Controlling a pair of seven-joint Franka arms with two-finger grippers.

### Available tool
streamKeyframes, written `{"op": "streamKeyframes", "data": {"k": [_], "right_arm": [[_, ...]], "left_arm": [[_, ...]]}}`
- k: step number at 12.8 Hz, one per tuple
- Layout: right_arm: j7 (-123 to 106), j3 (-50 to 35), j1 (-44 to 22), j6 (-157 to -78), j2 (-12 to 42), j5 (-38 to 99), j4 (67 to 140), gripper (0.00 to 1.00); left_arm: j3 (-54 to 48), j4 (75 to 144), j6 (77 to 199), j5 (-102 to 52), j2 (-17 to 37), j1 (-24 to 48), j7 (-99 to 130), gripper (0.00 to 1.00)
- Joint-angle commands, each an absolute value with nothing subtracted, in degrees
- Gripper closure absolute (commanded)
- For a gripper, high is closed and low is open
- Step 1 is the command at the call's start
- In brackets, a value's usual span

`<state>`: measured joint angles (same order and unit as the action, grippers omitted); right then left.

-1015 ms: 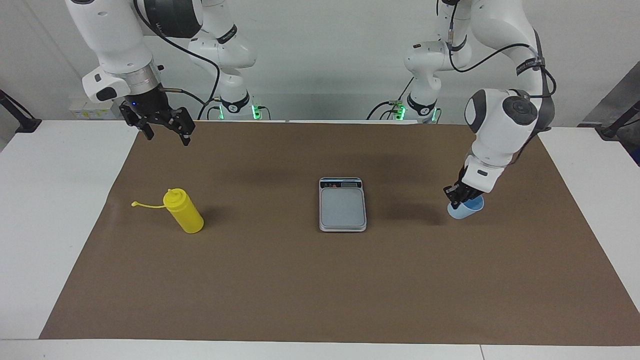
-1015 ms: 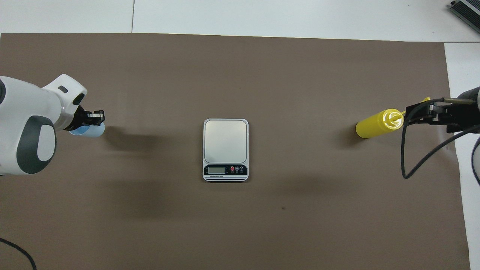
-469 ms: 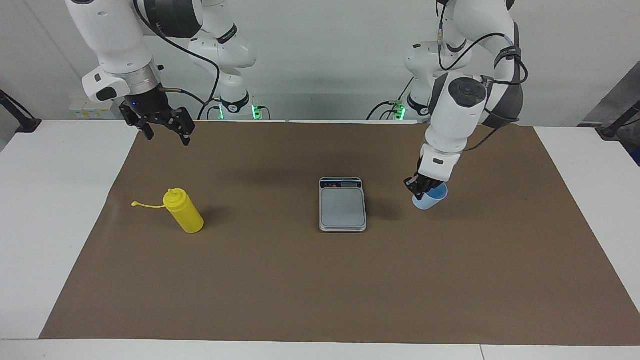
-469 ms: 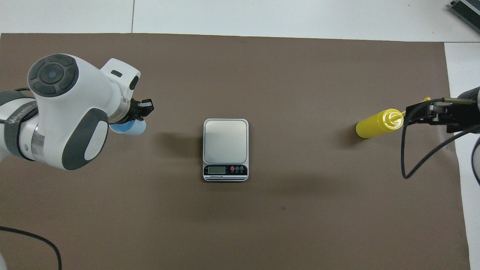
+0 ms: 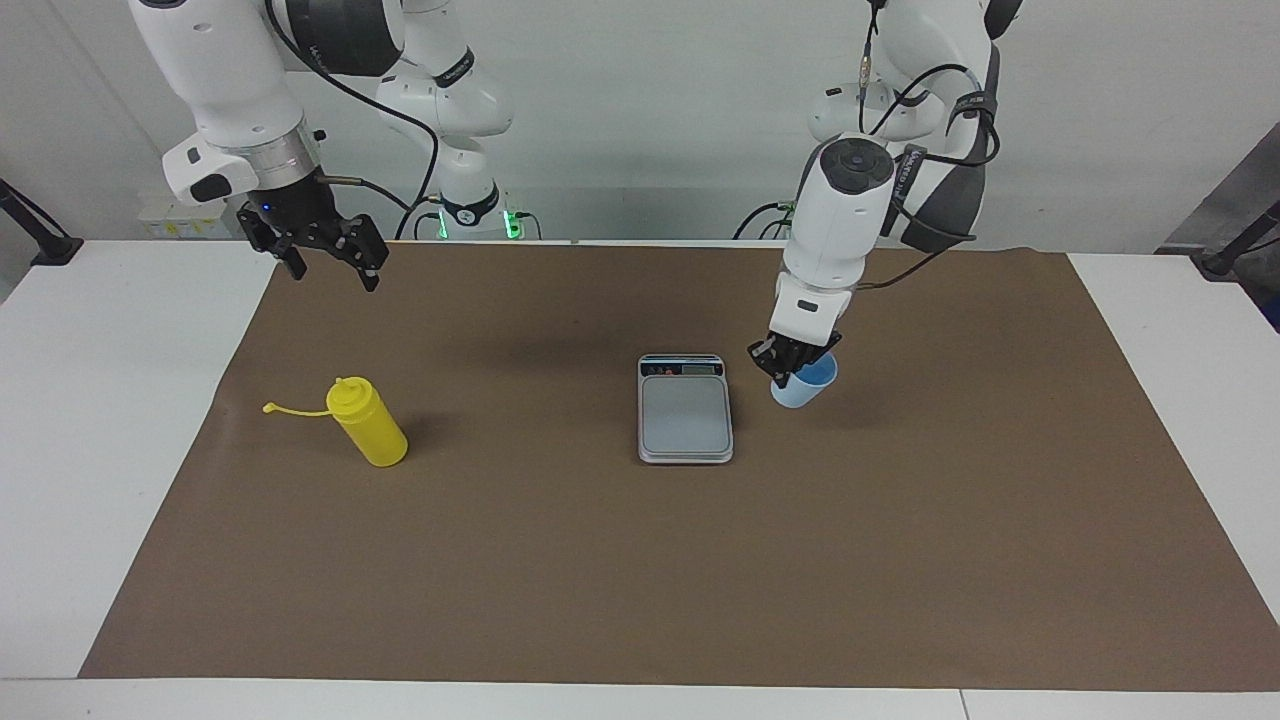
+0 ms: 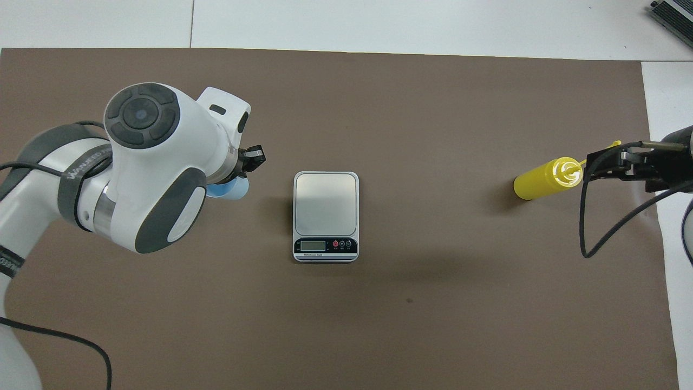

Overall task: Pour seasoning into cup on scale with both arms
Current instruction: 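Carry the blue cup with the left gripper over the scale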

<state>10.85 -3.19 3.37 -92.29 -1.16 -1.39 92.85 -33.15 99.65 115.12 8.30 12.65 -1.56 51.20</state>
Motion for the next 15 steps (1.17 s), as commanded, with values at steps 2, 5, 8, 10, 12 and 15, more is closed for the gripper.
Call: {"op": "streamKeyframes", "data": {"k": [2,5,8,10,12,15], "right_arm": [[11.1,-3.0,4.0,-91.8,-2.1,-0.5,93.5,0.00],[11.0,-3.0,4.3,-91.8,-2.1,-0.5,93.7,0.00],[11.0,-3.0,4.4,-91.9,-2.2,-0.5,93.9,0.00],[11.0,-3.0,4.4,-91.9,-2.2,-0.5,94.0,0.00],[11.0,-3.0,4.5,-91.9,-2.2,-0.5,94.0,0.00],[11.0,-3.0,4.7,-91.9,-2.4,-0.5,94.1,0.00]], "left_arm": [[-33.8,98.2,117.2,12.9,16.1,0.3,56.1,0.97],[-36.2,97.8,117.2,16.9,19.3,1.7,60.8,0.97],[-36.2,93.5,116.4,21.1,23.7,4.6,66.0,0.97],[-36.2,92.7,116.4,21.4,24.5,5.5,66.8,0.97],[-36.2,91.6,116.3,22.4,25.5,6.9,68.9,0.97],[-36.0,91.0,116.2,23.3,26.3,8.8,70.5,0.97]]}}
